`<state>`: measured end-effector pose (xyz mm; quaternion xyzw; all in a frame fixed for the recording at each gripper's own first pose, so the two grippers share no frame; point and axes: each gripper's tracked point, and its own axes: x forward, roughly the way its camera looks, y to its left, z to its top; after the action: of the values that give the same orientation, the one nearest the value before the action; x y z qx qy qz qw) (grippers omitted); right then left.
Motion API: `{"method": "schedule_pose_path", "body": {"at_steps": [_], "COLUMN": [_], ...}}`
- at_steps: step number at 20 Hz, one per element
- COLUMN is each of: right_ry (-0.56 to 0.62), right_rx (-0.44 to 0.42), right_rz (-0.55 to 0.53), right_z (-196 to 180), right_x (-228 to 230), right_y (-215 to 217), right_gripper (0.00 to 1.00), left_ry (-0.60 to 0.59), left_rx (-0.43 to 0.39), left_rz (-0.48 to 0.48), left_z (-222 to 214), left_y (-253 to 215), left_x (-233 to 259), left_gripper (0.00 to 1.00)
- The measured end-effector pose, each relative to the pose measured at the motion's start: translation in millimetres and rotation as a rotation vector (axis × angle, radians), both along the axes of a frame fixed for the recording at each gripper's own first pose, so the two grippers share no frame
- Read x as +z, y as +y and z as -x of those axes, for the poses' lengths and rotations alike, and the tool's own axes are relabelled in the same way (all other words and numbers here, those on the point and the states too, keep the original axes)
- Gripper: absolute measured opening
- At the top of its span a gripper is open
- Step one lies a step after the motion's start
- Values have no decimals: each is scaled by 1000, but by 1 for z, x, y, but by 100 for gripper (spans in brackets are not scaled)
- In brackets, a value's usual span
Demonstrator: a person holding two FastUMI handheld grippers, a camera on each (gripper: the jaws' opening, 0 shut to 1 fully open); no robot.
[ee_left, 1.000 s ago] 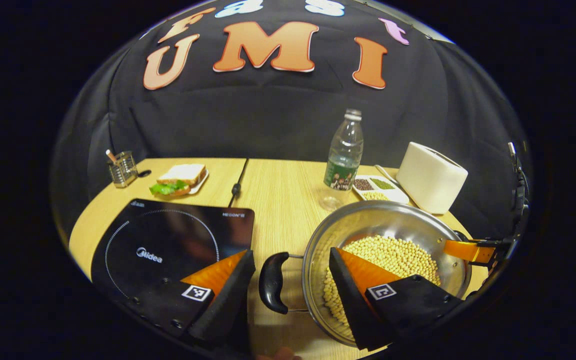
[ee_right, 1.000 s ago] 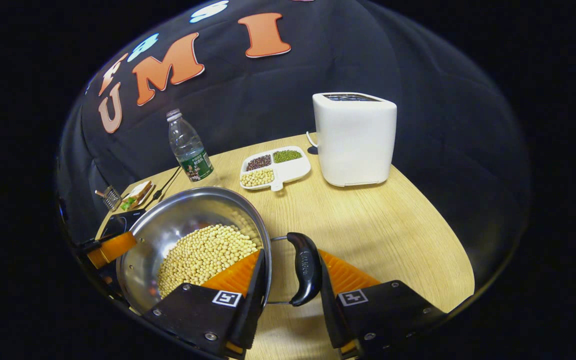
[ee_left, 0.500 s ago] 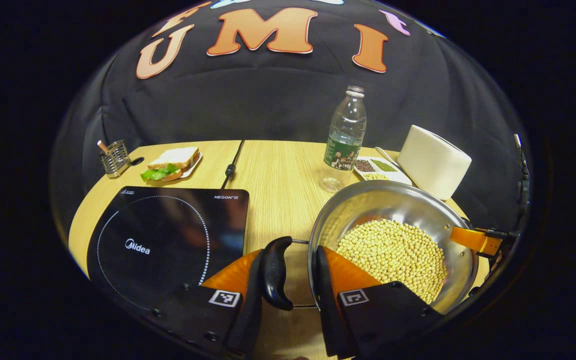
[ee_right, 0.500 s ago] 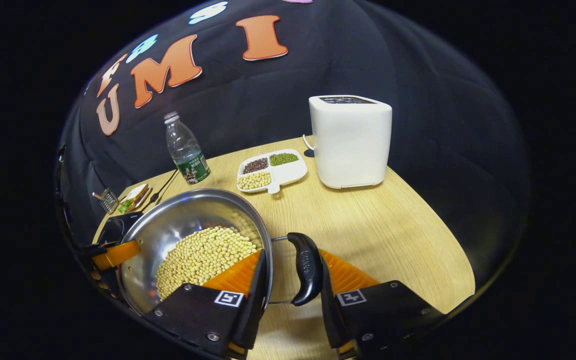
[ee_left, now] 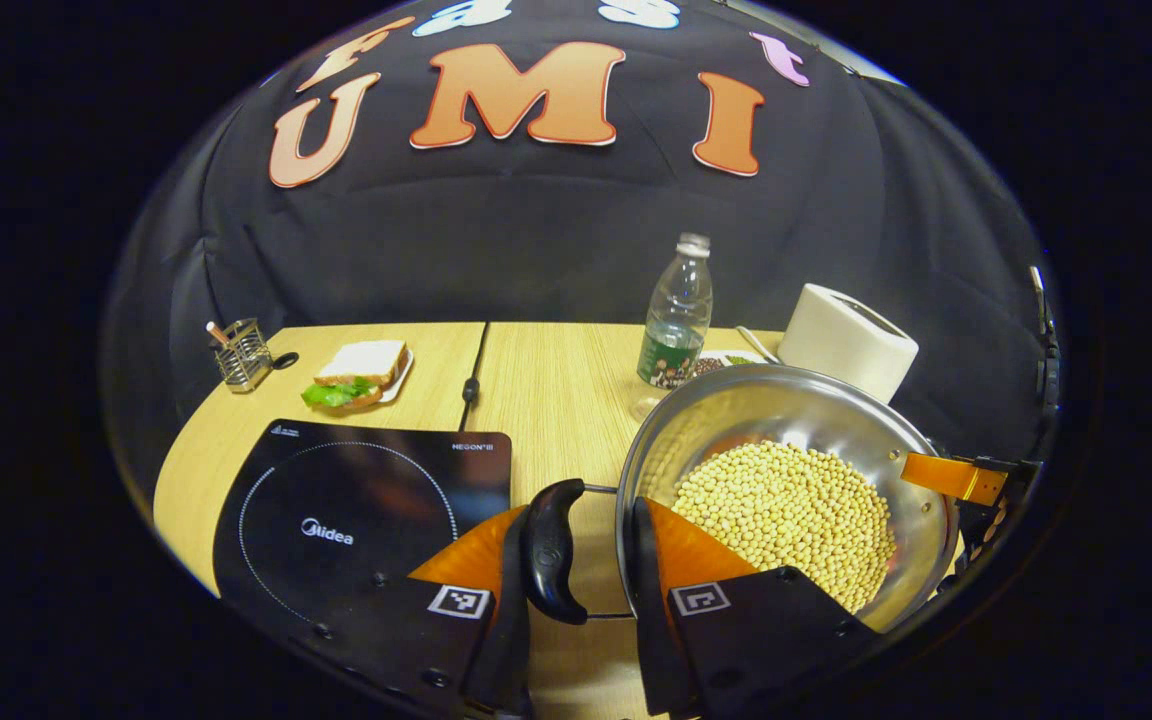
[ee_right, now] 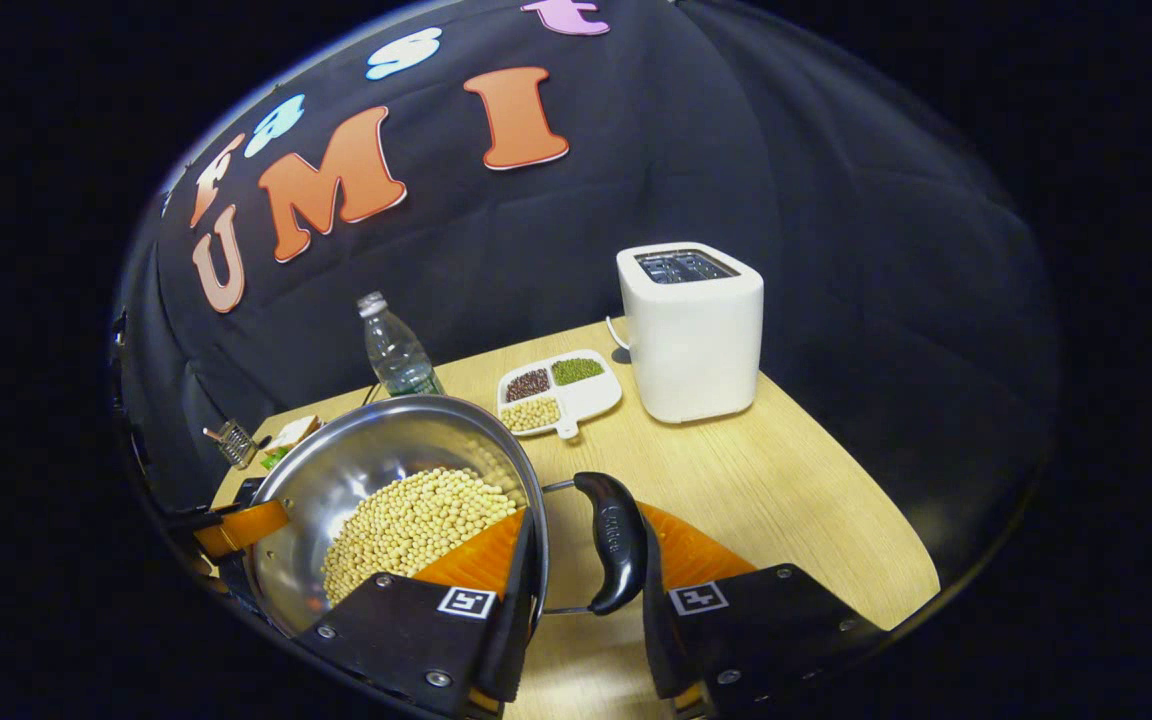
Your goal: First push the handle of the pot to place it horizontally, then grasp the pot with both hands and set it on the induction cooktop.
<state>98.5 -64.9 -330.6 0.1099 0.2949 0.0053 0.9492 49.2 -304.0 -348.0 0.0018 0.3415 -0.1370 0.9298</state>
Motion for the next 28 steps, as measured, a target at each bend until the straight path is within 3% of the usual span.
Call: {"method": "schedule_pose_path", "body": {"at_steps": [13,28], "right_ry": [-85,-78], "right_rx": [76,173], "right_rz": [-6,-23], "right_z": [13,15], "right_x": [92,102], "right_y": [101,242], "right_gripper": [49,49], "left_ry": [-76,-73], "left_rx": [64,176], "left_rz": [26,25], "left_z": [-5,-16], "left_y": [111,255], "left_x": [91,87], "left_gripper": [52,55]}}
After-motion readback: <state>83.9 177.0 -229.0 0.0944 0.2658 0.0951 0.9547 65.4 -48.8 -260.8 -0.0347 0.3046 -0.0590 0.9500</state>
